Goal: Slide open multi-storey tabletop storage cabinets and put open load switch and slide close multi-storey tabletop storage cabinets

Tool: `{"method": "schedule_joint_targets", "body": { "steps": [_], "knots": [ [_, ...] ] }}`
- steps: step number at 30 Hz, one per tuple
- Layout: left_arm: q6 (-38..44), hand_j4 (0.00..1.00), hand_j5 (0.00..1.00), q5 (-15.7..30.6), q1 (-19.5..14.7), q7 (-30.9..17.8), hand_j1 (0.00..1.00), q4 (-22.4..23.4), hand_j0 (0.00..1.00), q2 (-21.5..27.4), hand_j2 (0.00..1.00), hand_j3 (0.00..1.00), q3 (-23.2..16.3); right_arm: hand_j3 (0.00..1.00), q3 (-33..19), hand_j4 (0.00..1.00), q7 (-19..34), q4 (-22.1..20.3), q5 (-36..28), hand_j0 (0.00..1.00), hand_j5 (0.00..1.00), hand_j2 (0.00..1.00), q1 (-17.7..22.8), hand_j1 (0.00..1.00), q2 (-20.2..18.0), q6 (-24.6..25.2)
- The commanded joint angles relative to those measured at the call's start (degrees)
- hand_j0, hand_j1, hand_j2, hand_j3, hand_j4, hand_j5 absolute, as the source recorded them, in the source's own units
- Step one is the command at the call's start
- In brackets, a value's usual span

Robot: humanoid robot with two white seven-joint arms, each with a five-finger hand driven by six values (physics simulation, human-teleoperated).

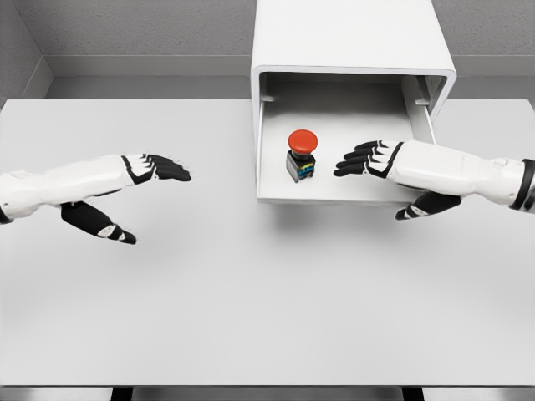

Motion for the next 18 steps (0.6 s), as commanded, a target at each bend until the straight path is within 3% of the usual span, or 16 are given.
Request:
{"method": "schedule_joint_targets", "body": {
  "steps": [1, 5, 18],
  "knots": [
    [0.1, 1.00, 1.00, 0.9, 0.2, -0.1, 1.00, 1.1, 1.00, 0.7, 1.00, 1.00, 1.0, 1.00, -0.2, 1.00, 0.1, 0.2, -0.4, 1.00, 1.00, 1.00, -0.1, 1.00, 0.1, 0.1],
    [0.1, 1.00, 1.00, 1.1, 2.2, -0.1, 1.00, 1.7, 1.00, 0.7, 1.00, 1.00, 1.1, 1.00, -0.2, 1.00, 0.4, 0.7, -0.4, 1.00, 1.00, 1.00, -0.5, 1.00, 1.4, 0.1],
    [0.1, 1.00, 1.00, 0.6, 2.5, -2.4, 1.00, 1.8, 1.00, -0.4, 1.00, 1.00, 2.0, 1.00, -2.2, 1.00, 1.1, 3.8, -0.5, 1.00, 1.00, 1.00, -0.7, 1.00, 3.3, 0.1]
  ]
}}
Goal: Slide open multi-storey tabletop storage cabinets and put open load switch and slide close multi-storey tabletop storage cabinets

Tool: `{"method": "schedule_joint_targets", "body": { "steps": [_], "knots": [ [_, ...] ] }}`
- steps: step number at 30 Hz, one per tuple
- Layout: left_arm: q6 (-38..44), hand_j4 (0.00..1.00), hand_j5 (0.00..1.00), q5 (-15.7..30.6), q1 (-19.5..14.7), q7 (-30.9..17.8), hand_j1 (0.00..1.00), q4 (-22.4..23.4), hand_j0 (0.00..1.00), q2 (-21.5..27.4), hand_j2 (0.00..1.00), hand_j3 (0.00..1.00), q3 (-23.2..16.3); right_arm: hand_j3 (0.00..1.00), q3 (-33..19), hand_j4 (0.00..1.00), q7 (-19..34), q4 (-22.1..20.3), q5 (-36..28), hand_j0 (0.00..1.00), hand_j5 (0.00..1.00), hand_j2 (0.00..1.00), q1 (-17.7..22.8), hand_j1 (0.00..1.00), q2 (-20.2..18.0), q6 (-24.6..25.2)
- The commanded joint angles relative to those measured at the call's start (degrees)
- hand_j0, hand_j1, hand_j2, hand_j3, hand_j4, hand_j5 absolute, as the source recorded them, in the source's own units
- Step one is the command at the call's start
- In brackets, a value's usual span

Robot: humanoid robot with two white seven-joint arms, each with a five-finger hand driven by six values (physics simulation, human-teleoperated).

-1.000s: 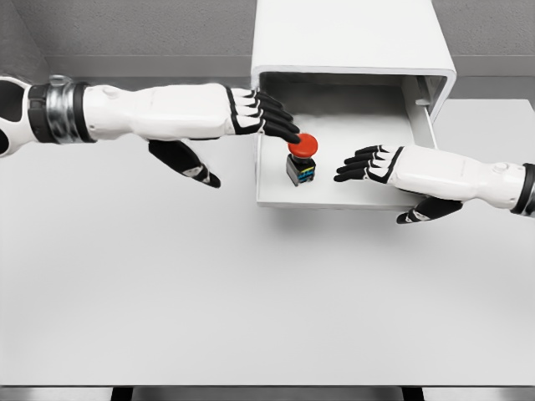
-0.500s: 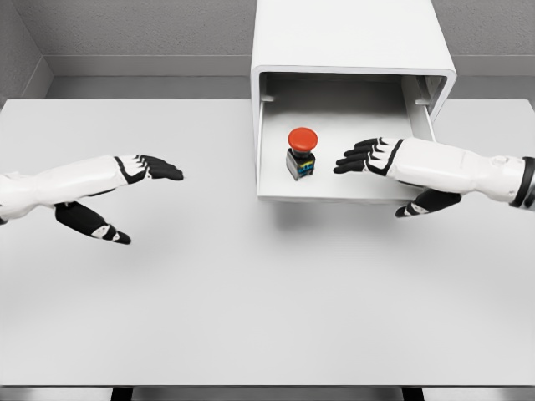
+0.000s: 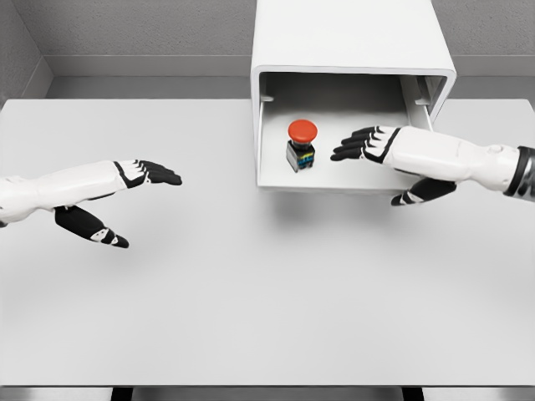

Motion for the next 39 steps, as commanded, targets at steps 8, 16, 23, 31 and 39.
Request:
{"method": "schedule_joint_targets", "body": {
  "steps": [8, 16, 23, 31, 39],
  "knots": [
    [0.1, 1.00, 1.00, 0.4, 1.2, -0.2, 1.00, 0.0, 1.00, 0.5, 1.00, 1.00, 0.7, 1.00, -1.0, 1.00, 1.8, 2.4, -0.5, 1.00, 1.00, 1.00, -0.2, 1.00, 2.2, 0.1],
    [0.1, 1.00, 1.00, 0.1, 4.4, -0.2, 1.00, -0.1, 1.00, 0.3, 1.00, 1.00, 4.5, 1.00, -2.0, 1.00, 2.0, 4.1, -0.5, 1.00, 1.00, 1.00, -0.3, 1.00, 3.5, 0.1],
    [0.1, 1.00, 1.00, 0.1, 4.4, -0.2, 1.00, -0.1, 1.00, 0.2, 1.00, 1.00, 4.6, 1.00, -2.2, 1.00, 3.3, 6.8, -0.4, 1.00, 1.00, 1.00, -0.7, 1.00, 5.6, 0.1],
    [0.1, 1.00, 1.00, 0.1, 4.4, -0.2, 1.00, -0.1, 1.00, 0.3, 1.00, 1.00, 4.6, 1.00, -2.6, 1.00, 4.7, 9.6, -0.4, 1.00, 1.00, 1.00, -1.0, 1.00, 8.5, 0.1],
    [0.1, 1.00, 1.00, 0.1, 4.5, -0.2, 1.00, -0.2, 1.00, 0.3, 1.00, 1.00, 4.6, 1.00, -2.6, 1.00, 5.1, 12.0, -0.4, 1.00, 1.00, 1.00, -1.9, 1.00, 9.0, 0.1]
  ]
}}
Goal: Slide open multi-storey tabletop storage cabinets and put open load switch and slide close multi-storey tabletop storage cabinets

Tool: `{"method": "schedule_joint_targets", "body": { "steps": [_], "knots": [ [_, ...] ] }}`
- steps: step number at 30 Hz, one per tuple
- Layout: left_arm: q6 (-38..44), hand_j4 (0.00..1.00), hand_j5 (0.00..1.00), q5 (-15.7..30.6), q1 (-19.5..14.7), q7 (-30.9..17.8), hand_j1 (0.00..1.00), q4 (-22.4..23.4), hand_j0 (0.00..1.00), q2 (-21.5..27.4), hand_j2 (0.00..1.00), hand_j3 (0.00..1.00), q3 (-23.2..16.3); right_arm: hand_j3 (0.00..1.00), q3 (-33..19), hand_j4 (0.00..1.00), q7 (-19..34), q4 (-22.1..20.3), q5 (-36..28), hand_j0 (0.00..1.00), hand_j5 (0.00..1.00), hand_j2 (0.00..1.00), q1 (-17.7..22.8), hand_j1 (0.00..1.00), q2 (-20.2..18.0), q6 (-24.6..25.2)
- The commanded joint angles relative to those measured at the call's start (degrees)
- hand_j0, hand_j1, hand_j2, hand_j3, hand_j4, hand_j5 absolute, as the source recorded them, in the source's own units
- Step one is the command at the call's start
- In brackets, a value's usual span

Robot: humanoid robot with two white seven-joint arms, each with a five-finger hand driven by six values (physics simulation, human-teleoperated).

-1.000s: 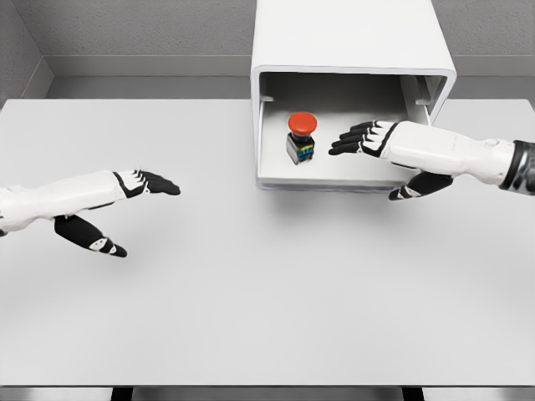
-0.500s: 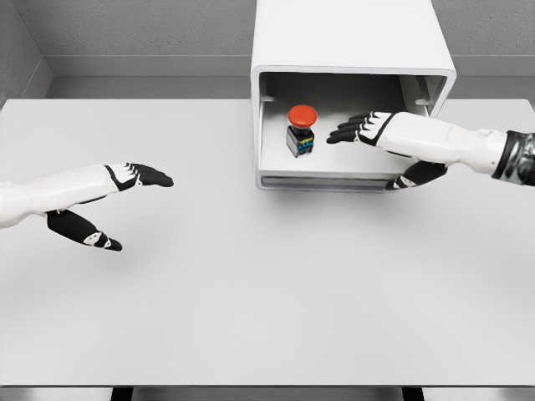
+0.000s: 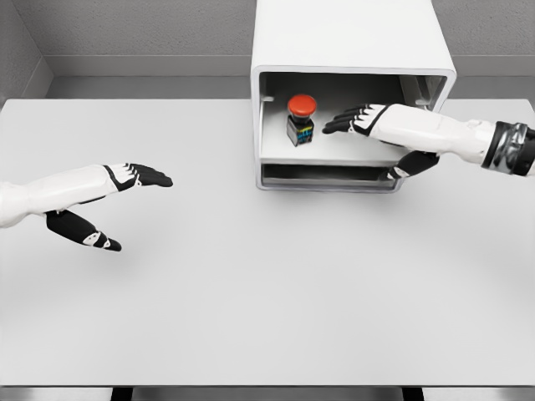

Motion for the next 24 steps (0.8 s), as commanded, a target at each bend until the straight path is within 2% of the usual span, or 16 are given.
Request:
{"method": "schedule_joint_targets", "body": {
  "steps": [1, 4, 9, 14, 16, 21, 24],
  "knots": [
    [0.1, 1.00, 1.00, 0.5, 0.0, 0.0, 1.00, -0.1, 1.00, 0.1, 1.00, 1.00, 0.0, 1.00, -0.1, 1.00, 0.3, 1.0, -0.4, 1.00, 1.00, 1.00, -0.1, 1.00, 0.6, 0.1],
    [0.1, 1.00, 1.00, 0.5, 0.0, 0.0, 1.00, -0.3, 1.00, 0.1, 1.00, 1.00, 0.0, 1.00, 0.3, 1.00, 1.2, 3.4, -0.4, 1.00, 1.00, 1.00, -2.0, 1.00, 2.0, 0.1],
    [0.1, 1.00, 1.00, 0.5, 0.0, 0.0, 1.00, -0.4, 1.00, 0.1, 1.00, 1.00, 0.0, 1.00, 0.6, 1.00, 1.9, 4.6, -0.3, 1.00, 1.00, 1.00, -2.2, 1.00, 3.0, 0.1],
    [0.1, 1.00, 1.00, 0.5, 0.0, 0.0, 1.00, -0.4, 1.00, 0.0, 1.00, 1.00, 0.0, 1.00, 0.4, 1.00, 1.7, 4.3, -0.3, 1.00, 1.00, 1.00, -1.8, 1.00, 1.9, 0.1],
    [0.1, 1.00, 1.00, 0.1, 0.0, 0.0, 1.00, -0.4, 1.00, 0.0, 1.00, 1.00, 0.0, 1.00, 0.3, 1.00, 1.3, 3.7, -0.5, 1.00, 1.00, 1.00, -1.8, 1.00, 0.1, 0.1],
    [0.1, 1.00, 1.00, 0.1, 0.0, 0.0, 1.00, -0.4, 1.00, -0.1, 1.00, 1.00, 0.0, 1.00, 0.5, 1.00, 1.2, -4.0, -0.5, 1.00, 1.00, 1.00, -1.5, 1.00, -4.6, 0.1],
    [0.1, 1.00, 1.00, 0.1, 0.0, 0.0, 1.00, -0.4, 1.00, -0.2, 1.00, 1.00, 0.0, 1.00, 0.9, 1.00, 1.1, -10.5, -0.4, 1.00, 1.00, 1.00, -1.4, 1.00, -9.4, 0.1]
  ]
}}
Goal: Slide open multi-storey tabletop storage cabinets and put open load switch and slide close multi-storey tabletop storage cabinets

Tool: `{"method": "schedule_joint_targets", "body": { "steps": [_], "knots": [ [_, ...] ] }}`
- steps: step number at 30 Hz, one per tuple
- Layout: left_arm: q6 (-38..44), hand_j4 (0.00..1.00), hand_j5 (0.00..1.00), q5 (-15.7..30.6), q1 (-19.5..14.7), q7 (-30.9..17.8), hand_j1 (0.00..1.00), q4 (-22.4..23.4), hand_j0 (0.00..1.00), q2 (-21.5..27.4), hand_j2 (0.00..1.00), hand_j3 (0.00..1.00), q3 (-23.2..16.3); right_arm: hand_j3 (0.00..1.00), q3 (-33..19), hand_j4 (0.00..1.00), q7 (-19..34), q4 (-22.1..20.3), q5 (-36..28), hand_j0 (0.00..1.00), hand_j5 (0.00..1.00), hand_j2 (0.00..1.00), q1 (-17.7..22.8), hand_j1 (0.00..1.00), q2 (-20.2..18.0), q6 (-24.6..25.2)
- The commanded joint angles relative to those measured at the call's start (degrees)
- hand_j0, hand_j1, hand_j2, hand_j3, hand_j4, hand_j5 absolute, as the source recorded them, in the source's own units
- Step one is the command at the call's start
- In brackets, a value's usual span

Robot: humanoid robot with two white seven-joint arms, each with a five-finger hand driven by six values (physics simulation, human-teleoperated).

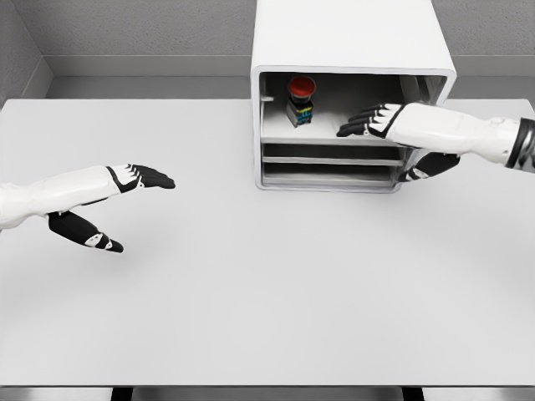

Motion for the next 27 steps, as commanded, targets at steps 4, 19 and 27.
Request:
{"method": "schedule_joint_targets", "body": {
  "steps": [4, 19, 27],
  "knots": [
    [0.1, 1.00, 1.00, 0.4, 0.0, 0.0, 1.00, 0.0, 1.00, 0.1, 1.00, 1.00, 0.1, 1.00, 5.0, 1.00, 0.0, -7.7, -0.1, 1.00, 1.00, 1.00, 0.0, 1.00, -9.6, 0.0],
    [0.1, 1.00, 1.00, 0.4, 0.0, 0.0, 1.00, 0.0, 1.00, 0.3, 1.00, 1.00, 0.2, 1.00, 11.6, 1.00, 3.6, -8.3, 0.6, 1.00, 1.00, 1.00, 2.5, 1.00, -22.7, 0.0],
    [0.1, 1.00, 1.00, -0.5, 1.0, -0.1, 1.00, 0.3, 1.00, 0.4, 1.00, 1.00, 2.2, 1.00, 11.5, 1.00, 3.6, -8.3, 0.9, 1.00, 1.00, 1.00, 2.8, 1.00, -21.8, 0.0]
  ]
}}
